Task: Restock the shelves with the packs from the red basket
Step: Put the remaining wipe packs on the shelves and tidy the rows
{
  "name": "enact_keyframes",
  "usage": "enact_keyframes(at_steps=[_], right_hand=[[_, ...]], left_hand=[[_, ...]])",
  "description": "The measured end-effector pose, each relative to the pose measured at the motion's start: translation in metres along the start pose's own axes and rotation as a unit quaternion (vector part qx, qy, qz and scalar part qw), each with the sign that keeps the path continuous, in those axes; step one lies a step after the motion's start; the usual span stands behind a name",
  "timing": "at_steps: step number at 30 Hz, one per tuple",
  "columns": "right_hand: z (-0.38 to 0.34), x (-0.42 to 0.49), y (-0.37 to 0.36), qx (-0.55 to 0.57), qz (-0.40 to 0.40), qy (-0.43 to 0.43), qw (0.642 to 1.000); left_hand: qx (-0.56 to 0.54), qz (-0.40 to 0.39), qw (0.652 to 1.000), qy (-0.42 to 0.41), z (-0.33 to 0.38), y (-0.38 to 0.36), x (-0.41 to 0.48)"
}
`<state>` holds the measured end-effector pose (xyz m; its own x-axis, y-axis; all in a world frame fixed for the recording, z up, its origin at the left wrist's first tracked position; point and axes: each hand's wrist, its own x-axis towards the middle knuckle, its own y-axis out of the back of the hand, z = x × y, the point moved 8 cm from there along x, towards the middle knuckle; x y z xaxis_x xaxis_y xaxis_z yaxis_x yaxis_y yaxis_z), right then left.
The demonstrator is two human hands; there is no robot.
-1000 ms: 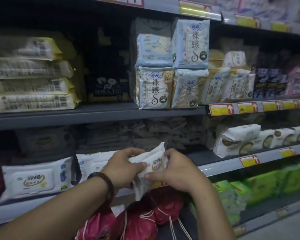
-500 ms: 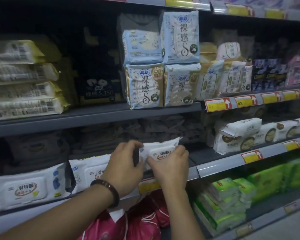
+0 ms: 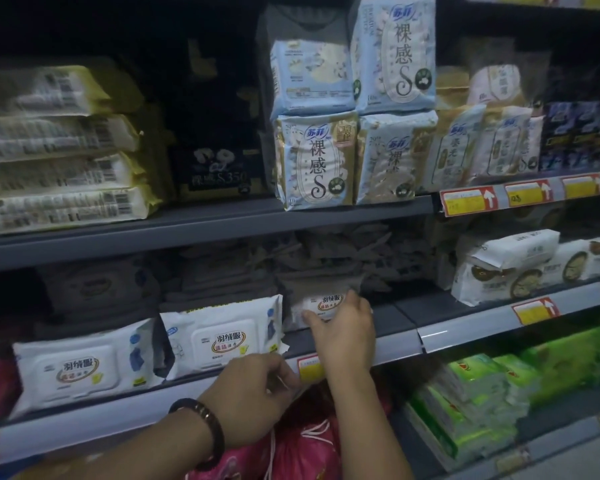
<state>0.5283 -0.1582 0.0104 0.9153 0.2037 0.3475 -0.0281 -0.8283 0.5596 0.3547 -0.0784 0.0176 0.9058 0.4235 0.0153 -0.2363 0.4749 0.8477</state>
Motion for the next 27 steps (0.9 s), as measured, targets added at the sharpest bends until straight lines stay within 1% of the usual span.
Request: enact_keyframes(at_steps=[3,6,8,10,12,13,14,15,16,17,18,19,20,21,22,24,25,26,27], right_hand=[[-0.001,-0.007,0.009,-0.022,-0.016,0.021,0.999],[-0.009,-0.028,0.025,-0.057,0.012,0.055,0.997],[-0.021,-0.051,0.036,-0.057,0.018,0.082,0.995],[-0.038,-0.081,0.04,-0.047,-0.031,0.102,0.993],[-0.058,-0.115,0.031,-0.054,-0.11,0.128,0.984],[-0.068,-0.133,0.02,-0.067,-0.159,0.151,0.973],[-0.076,-0.153,0.005,-0.086,-0.222,0.173,0.956],[-0.082,-0.176,-0.013,-0.11,-0.298,0.189,0.929],[-0.083,-0.205,-0.033,-0.139,-0.386,0.195,0.891],[-0.081,-0.235,-0.054,-0.163,-0.475,0.188,0.844],[-0.073,-0.269,-0.074,-0.181,-0.56,0.162,0.792],[-0.06,-0.303,-0.093,-0.188,-0.635,0.118,0.74],[-0.044,-0.334,-0.111,-0.198,-0.69,0.071,0.693],[-0.026,-0.365,-0.132,-0.206,-0.727,0.034,0.654],[-0.005,-0.39,-0.15,-0.217,-0.743,0.013,0.633],[0.031,-0.419,-0.17,-0.245,-0.733,0.005,0.635],[0.044,-0.429,-0.182,-0.263,-0.721,0.025,0.64],[0.055,-0.439,-0.189,-0.283,-0.716,0.048,0.636],[0.062,-0.449,-0.193,-0.299,-0.721,0.064,0.622]], left_hand=[[0.038,-0.024,0.999,-0.025,-0.012,-0.005,-0.021],[0.055,-0.067,0.996,-0.035,-0.035,-0.009,-0.056],[0.07,-0.104,0.992,-0.026,-0.057,-0.01,-0.087],[0.092,-0.127,0.988,-0.009,-0.086,-0.009,-0.122],[0.114,-0.153,0.982,0.006,-0.12,-0.012,-0.155],[0.124,-0.173,0.977,0.016,-0.138,-0.016,-0.171],[0.131,-0.196,0.971,0.029,-0.157,-0.022,-0.186],[0.129,-0.216,0.967,0.045,-0.173,-0.028,-0.199],[0.122,-0.232,0.963,0.062,-0.189,-0.036,-0.211],[0.119,-0.249,0.958,0.079,-0.205,-0.045,-0.22],[0.124,-0.27,0.95,0.097,-0.219,-0.056,-0.227],[0.13,-0.292,0.94,0.12,-0.234,-0.071,-0.233],[0.131,-0.309,0.932,0.14,-0.249,-0.085,-0.237],[0.125,-0.319,0.926,0.16,-0.267,-0.1,-0.241],[0.118,-0.317,0.925,0.173,-0.278,-0.113,-0.243],[0.099,-0.309,0.922,0.21,-0.3,-0.14,-0.245],[0.092,-0.308,0.919,0.229,-0.315,-0.153,-0.251],[0.079,-0.306,0.915,0.252,-0.334,-0.167,-0.256],[0.059,-0.303,0.91,0.278,-0.354,-0.182,-0.262]])
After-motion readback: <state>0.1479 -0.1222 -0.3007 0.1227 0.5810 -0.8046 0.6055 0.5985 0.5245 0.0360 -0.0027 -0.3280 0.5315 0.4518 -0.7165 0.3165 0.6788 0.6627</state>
